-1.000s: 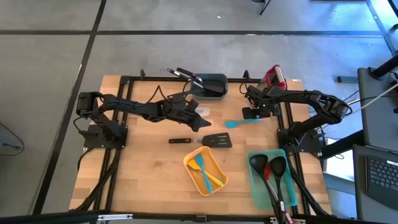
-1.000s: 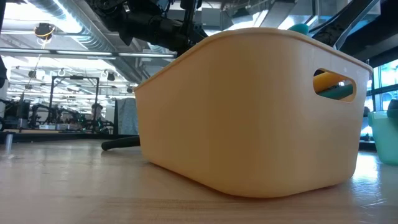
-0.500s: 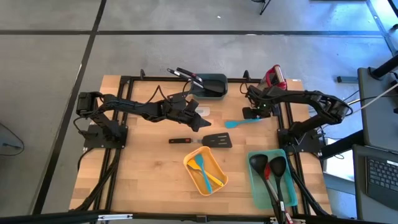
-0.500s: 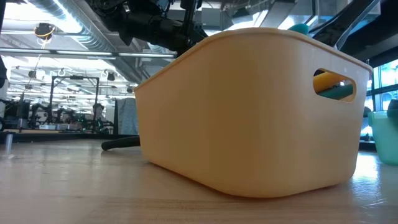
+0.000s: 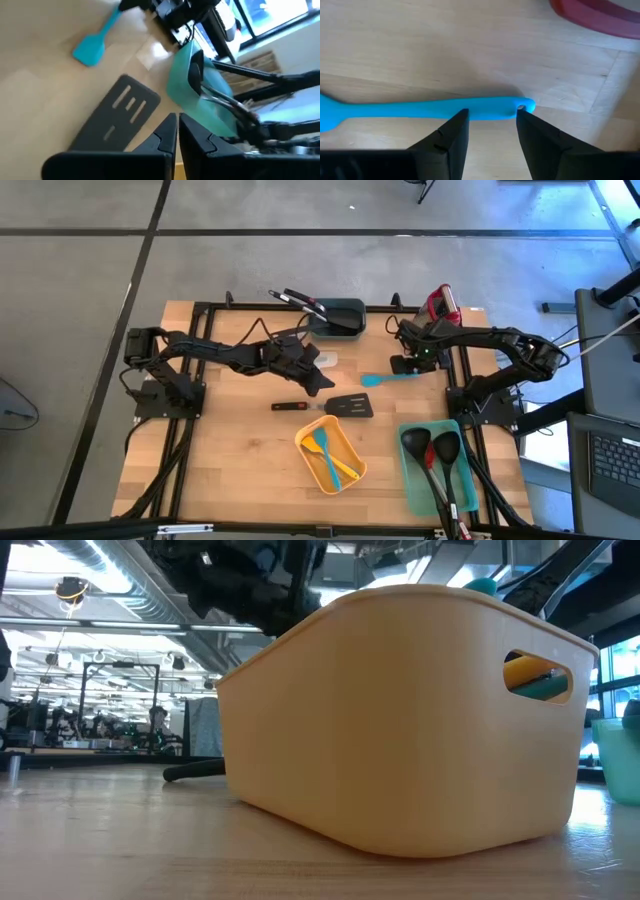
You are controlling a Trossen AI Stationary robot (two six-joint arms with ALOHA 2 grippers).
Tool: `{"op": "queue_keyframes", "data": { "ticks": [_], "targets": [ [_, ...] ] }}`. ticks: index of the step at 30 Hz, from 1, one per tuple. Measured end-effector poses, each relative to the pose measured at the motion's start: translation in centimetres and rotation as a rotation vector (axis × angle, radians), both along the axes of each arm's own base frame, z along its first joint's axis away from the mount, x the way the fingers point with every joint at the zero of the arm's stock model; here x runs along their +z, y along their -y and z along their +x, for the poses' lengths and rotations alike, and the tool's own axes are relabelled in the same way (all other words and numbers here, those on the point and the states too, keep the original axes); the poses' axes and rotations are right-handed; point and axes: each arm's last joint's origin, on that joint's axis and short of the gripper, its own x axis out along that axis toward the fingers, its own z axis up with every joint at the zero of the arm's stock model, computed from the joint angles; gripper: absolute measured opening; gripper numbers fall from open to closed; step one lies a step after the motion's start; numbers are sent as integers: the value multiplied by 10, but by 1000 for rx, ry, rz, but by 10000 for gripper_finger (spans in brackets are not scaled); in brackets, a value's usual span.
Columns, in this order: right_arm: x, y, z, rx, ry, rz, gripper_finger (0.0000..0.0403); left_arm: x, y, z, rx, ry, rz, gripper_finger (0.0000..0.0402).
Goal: Pick & Place Kitchen Items
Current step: Put the small blue spatula into the yellow bin
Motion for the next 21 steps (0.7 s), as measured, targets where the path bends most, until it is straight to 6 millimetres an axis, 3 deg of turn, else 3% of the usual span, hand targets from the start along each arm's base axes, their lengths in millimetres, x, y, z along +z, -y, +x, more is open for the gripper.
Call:
{"op": "queue_keyframes", "data": {
  "ticks": [7, 14, 21],
  "targets": [
    [0, -4, -1, 14, -36, 10, 168, -24, -20, 20, 46, 78, -328, 41],
    [1, -3, -1, 12, -40, -6, 168, -71, -37, 49, 136, 184, -625, 109],
    [-7, -6, -4, 7, -27, -3, 168, -95, -32, 70, 177, 39, -676, 143]
  ]
}}
